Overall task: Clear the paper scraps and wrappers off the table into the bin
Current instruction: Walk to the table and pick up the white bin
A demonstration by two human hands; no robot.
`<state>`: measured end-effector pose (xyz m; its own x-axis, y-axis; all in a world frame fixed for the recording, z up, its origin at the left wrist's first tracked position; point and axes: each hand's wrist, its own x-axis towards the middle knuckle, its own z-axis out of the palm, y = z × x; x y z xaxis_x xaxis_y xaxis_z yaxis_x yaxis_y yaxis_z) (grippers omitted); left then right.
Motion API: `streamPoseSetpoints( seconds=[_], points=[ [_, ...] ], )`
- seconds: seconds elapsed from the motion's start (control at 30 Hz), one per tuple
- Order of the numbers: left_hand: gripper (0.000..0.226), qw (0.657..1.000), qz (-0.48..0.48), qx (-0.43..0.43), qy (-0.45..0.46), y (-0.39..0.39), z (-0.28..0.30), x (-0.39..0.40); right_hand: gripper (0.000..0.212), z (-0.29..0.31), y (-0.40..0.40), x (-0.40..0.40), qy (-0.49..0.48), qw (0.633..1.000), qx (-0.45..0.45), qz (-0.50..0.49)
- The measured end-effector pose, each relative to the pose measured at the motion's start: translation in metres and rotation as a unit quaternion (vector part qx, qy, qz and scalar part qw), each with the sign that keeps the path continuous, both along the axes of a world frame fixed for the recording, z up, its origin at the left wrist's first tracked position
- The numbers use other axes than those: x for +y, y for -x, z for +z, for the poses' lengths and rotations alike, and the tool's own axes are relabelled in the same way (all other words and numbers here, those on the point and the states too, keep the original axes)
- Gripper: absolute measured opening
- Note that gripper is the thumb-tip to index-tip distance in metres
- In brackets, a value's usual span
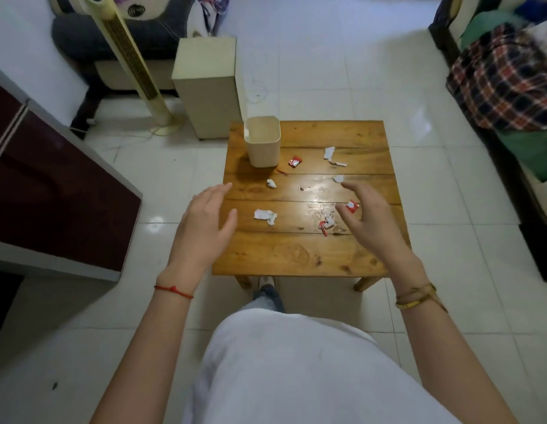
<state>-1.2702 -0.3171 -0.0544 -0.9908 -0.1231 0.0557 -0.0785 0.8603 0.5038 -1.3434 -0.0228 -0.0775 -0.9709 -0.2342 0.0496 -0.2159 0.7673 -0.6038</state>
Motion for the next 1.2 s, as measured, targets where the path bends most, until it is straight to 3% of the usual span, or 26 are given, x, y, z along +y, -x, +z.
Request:
streamPoseSetpoints(
  seconds=[0.5, 0.7, 0.87, 1.2],
  points=[
    [0.047, 0.998, -0.003, -0.051, -0.027, 0.214, -0.042, -0.058, 0.044, -0.027, 0.175, -0.070, -0.037, 0.997, -0.064, -0.035],
    [0.051, 0.992, 0.059, -0.106, -0.036, 0.304, -0.098, -0.075, 0.044, -0.052, 0.231, -0.079, -0.065, 0.993, -0.092, -0.031],
    [0.056, 0.971, 0.102, -0.190, -0.103, 0.369, -0.157, -0.087, 0.043, -0.082, 0.269, -0.087, -0.063, 0.992, -0.103, -0.045],
    [0.070, 0.929, 0.123, -0.298, -0.183, 0.433, -0.271, -0.093, 0.040, -0.162, 0.315, -0.091, -0.069, 0.986, -0.131, -0.073]
  ],
)
